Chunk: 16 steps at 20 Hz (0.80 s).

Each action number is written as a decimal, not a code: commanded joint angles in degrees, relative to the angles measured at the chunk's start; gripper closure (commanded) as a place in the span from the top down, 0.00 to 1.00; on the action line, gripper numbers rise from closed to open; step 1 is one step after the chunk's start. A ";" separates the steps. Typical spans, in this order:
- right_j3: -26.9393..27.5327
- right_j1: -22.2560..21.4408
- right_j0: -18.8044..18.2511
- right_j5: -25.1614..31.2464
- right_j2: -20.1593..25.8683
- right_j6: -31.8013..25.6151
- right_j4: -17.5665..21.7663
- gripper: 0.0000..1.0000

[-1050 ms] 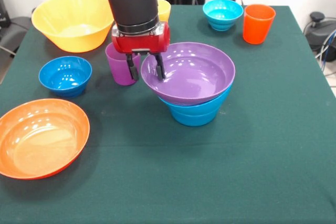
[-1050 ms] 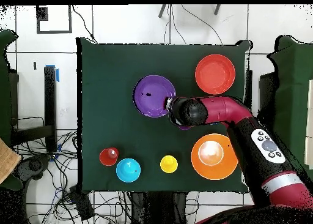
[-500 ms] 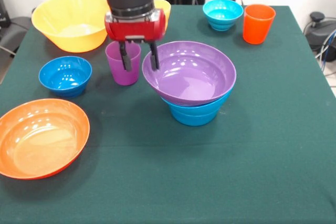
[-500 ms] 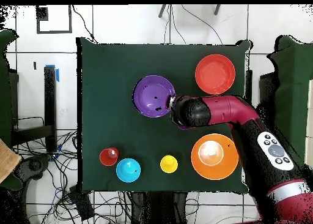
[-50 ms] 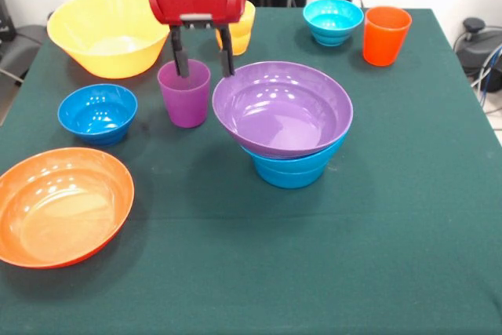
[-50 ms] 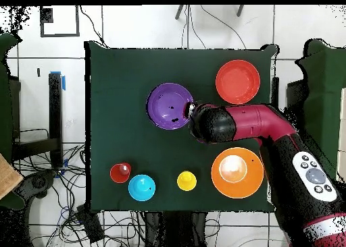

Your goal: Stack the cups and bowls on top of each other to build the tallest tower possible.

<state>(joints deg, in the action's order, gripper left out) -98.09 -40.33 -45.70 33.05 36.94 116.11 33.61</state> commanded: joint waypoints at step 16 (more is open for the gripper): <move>2.20 1.57 -3.06 9.34 2.89 -17.11 0.70 1.00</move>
<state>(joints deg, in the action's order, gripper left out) -98.80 -42.06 -47.49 34.03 37.89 116.10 31.97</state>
